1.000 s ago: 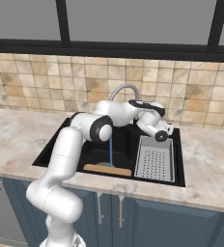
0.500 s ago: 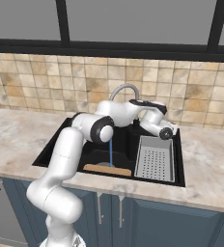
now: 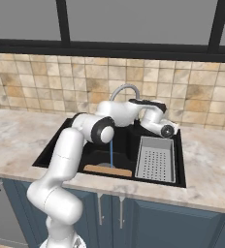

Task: Turn on the sink faucet with hot water and rinse the cutting board for ten seconds, then turn off the faucet. Push the cutting board to reach the water if necessary.

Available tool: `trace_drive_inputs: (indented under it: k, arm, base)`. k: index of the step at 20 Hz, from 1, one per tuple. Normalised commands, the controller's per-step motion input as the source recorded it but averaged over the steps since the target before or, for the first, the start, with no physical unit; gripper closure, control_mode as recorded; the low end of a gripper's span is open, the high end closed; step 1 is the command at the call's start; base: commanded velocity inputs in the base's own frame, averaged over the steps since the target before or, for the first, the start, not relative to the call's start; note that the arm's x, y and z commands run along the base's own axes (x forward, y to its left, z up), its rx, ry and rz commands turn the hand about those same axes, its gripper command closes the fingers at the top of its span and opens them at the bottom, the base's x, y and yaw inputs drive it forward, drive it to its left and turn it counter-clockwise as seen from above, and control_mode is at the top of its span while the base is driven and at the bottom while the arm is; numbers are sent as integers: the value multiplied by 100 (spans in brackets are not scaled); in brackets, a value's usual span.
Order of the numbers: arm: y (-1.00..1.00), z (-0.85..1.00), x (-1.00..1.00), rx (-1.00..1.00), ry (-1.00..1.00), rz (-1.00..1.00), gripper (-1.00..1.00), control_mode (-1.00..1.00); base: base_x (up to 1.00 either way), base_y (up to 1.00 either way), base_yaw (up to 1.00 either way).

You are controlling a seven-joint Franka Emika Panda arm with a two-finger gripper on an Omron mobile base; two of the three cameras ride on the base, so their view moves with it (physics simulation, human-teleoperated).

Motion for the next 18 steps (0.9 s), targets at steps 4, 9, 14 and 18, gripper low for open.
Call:
trace_drive_inputs:
  k: [4, 9, 14, 18]
  arm:
    - [18, 1, 0, 0, 4, 3, 100, -100]
    - [10, 1, 0, 0, 5, 4, 100, -100]
    - [3, 2, 4, 0, 5, 4, 100, -100]
    - [0, 4, 3, 0, 6, 4, 100, -100]
  base:
    - [0, 0, 0]
    - [0, 0, 0]
    - [0, 0, 0]
    - [0, 0, 0]
